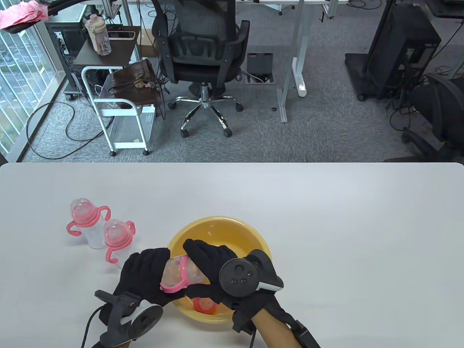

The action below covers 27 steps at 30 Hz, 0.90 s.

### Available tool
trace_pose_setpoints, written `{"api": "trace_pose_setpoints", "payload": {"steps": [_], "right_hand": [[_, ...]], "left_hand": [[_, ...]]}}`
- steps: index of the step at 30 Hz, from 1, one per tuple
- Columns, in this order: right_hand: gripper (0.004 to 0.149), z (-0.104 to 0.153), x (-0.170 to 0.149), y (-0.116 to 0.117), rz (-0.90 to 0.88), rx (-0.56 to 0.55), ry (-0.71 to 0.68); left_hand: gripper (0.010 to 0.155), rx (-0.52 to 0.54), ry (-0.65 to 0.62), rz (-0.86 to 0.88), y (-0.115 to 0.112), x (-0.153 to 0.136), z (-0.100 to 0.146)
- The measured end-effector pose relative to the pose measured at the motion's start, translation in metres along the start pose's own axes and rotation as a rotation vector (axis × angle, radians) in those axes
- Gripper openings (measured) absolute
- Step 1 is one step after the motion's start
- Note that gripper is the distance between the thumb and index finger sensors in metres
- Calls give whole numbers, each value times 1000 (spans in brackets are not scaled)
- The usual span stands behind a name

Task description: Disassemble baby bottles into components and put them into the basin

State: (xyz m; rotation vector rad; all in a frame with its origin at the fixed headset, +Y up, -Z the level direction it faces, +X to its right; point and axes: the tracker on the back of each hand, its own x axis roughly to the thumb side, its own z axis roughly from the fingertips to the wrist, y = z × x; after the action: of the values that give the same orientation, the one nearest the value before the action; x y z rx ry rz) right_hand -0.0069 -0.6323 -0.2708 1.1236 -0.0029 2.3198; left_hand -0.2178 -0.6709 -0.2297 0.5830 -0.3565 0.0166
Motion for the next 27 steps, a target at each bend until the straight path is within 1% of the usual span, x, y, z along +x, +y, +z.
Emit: {"api": "trace_pose_setpoints", "payload": {"steps": [8, 10, 14, 22, 27], "right_hand": [[89, -2, 4, 3, 34, -9, -2], [89, -1, 5, 4, 46, -37, 1], [88, -2, 6, 3, 67, -51, -4], [84, 2, 3, -7, 51, -125, 26], [84, 5, 1, -17, 51, -176, 44]], "left_hand": [[97, -6, -9, -13, 0, 1, 0], [97, -7, -2, -15, 0, 1, -1], [97, -11, 5, -10, -1, 1, -1], [97, -24, 44, -18, -4, -8, -1], [97, -32, 70, -26, -6, -12, -1]]}}
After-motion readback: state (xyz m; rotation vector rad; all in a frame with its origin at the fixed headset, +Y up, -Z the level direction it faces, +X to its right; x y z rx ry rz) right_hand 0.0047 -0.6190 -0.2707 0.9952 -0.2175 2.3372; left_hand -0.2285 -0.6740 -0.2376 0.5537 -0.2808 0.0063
